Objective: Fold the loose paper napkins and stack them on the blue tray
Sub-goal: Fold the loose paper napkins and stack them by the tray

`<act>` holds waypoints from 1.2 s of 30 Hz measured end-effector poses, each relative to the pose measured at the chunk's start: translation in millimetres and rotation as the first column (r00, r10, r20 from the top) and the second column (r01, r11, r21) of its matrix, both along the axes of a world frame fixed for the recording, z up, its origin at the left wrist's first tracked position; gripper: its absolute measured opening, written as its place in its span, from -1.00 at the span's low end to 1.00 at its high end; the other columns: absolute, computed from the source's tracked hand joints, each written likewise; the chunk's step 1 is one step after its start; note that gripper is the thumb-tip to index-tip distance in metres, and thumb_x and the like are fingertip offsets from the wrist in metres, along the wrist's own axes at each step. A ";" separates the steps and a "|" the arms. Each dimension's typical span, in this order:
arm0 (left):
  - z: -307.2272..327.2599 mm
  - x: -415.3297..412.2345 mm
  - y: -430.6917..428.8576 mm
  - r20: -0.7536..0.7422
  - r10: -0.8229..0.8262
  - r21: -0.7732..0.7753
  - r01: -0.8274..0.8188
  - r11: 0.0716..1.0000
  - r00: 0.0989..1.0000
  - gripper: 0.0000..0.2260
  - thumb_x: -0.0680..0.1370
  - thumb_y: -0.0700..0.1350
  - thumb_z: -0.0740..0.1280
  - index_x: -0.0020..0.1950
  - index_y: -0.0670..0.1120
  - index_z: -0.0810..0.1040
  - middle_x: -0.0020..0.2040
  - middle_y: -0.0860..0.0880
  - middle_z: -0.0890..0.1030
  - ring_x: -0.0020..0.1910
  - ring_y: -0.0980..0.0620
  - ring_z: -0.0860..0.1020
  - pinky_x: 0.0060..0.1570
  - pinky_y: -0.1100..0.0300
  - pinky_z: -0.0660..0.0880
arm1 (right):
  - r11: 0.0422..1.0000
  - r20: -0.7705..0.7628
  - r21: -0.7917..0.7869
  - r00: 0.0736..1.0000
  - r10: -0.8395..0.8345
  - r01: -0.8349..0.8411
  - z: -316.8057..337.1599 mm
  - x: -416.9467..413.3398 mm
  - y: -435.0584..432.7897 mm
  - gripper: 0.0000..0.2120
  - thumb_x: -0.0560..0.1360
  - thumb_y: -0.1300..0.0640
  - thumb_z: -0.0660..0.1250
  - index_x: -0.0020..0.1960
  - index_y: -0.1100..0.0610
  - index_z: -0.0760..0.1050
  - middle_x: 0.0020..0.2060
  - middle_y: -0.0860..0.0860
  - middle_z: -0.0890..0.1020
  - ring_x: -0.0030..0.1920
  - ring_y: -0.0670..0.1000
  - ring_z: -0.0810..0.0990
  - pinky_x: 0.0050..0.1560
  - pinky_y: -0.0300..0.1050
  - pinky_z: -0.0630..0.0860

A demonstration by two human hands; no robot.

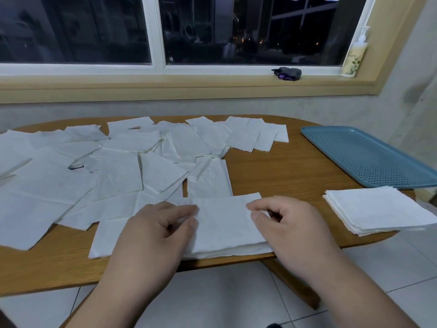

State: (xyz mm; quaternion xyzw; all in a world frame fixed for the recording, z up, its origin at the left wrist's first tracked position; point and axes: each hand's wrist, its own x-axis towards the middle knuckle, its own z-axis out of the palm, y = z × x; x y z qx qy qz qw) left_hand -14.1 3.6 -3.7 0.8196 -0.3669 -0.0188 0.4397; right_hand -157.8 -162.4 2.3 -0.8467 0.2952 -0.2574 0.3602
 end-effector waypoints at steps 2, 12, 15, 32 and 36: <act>-2.7 1.3 -1.5 0.059 -0.005 0.049 0.002 0.999 0.998 -0.84 0.51 -0.03 0.39 0.03 0.20 0.68 0.01 0.50 0.47 0.09 0.38 0.40 -0.04 0.59 0.24 | 0.998 -0.038 -0.069 0.999 0.001 -0.003 -4.1 0.6 -1.7 -0.82 0.55 0.06 0.34 0.07 -0.12 0.67 -0.25 -0.39 0.55 -0.14 -0.25 0.50 -0.21 -0.34 0.43; -19.9 7.5 -4.4 0.350 0.047 0.203 -0.125 0.971 0.936 -0.92 0.46 0.04 0.38 -0.22 0.20 0.63 -0.29 0.22 0.47 -0.17 0.10 0.41 -0.14 0.09 0.22 | 0.955 -0.197 -0.292 0.980 0.000 -0.059 -14.9 2.8 -6.2 -0.74 0.60 0.00 0.25 0.24 -0.12 0.61 -0.21 -0.27 0.49 0.03 -0.21 0.42 -0.03 -0.38 0.36; -21.5 8.3 -3.2 0.412 0.063 0.194 -0.155 0.969 0.909 -0.94 0.44 0.02 0.43 -0.21 0.20 0.63 -0.24 0.19 0.45 -0.15 0.07 0.38 -0.15 0.07 0.27 | 0.949 -0.214 -0.309 0.977 -0.006 -0.062 -13.9 2.6 -4.8 -0.74 0.60 -0.04 0.25 0.24 -0.13 0.59 -0.11 -0.25 0.45 0.06 -0.21 0.39 0.05 -0.31 0.38; -24.6 -0.1 -3.2 0.447 -0.199 0.191 0.124 0.974 0.872 -0.79 0.48 0.13 0.20 -0.07 0.23 0.64 -0.08 0.29 0.52 -0.03 0.24 0.51 -0.03 0.07 0.39 | 0.911 -0.236 -0.364 0.965 0.111 -0.194 -12.8 0.9 -6.4 -0.78 0.58 -0.05 0.25 0.17 -0.15 0.61 0.05 -0.32 0.49 0.19 -0.29 0.27 0.24 -0.37 0.23; -27.8 -0.6 -3.9 0.458 -0.185 0.173 0.116 0.978 0.870 -0.81 0.48 0.12 0.21 -0.07 0.23 0.62 -0.07 0.29 0.52 -0.03 0.25 0.49 -0.03 0.08 0.36 | 0.917 -0.241 -0.354 0.965 0.103 -0.186 -14.8 1.4 -8.7 -0.77 0.58 -0.05 0.26 0.17 -0.15 0.61 0.04 -0.34 0.48 0.20 -0.28 0.29 0.24 -0.37 0.24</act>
